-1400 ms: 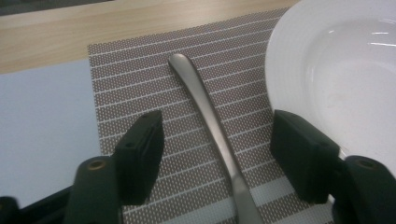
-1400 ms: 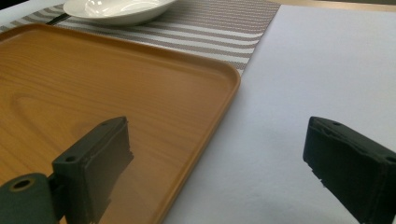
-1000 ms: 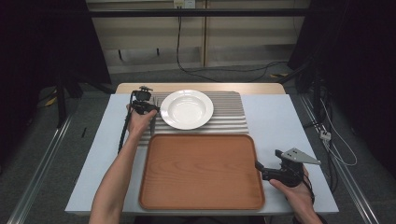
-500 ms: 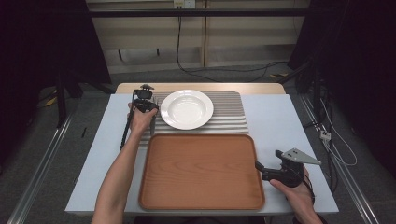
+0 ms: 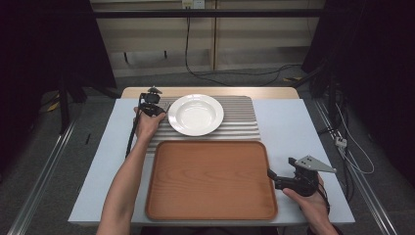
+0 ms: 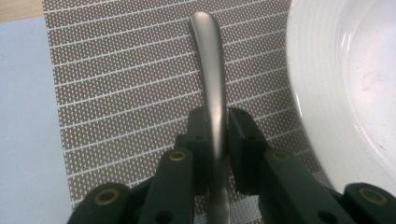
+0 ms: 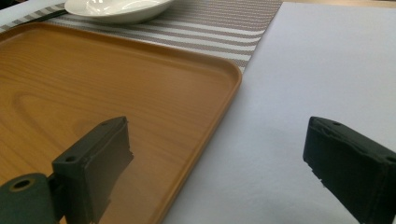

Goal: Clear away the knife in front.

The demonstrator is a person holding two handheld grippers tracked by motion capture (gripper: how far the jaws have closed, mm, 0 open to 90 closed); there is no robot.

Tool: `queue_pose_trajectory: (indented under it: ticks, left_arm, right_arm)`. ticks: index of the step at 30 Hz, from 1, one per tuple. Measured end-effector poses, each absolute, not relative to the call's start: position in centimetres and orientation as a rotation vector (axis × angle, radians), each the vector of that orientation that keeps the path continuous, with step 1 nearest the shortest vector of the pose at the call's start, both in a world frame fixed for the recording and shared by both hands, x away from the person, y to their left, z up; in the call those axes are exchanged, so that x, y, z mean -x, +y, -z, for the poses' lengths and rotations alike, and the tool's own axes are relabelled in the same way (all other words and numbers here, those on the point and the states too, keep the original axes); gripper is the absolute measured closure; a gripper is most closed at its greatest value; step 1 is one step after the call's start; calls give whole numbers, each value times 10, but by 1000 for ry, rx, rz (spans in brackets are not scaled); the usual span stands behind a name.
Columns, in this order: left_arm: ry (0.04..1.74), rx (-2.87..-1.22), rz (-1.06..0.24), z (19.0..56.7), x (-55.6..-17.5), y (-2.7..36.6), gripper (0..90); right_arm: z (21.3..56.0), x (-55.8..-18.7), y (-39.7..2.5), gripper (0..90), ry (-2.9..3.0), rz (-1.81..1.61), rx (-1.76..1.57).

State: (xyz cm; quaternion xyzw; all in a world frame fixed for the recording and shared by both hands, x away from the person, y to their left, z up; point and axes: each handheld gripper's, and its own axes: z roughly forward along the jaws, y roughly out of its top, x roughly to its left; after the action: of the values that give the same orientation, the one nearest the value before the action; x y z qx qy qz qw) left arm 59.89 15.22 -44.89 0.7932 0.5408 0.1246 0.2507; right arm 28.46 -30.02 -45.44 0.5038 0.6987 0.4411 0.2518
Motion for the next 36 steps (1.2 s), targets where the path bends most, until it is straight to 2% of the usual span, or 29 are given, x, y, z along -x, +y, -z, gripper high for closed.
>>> queue_pose_trajectory:
  ticks: [21, 36]
  left_arm:
    - [1445, -2175, -325, 434, -592, 160, 801]
    - [1355, -2145, -315, 403, -573, 169, 800]
  right_arm:
    - [454, -284, -300, 71, 1901, -1196, -1372]
    - [454, -284, -299, 71, 1901, -1191, -1372]
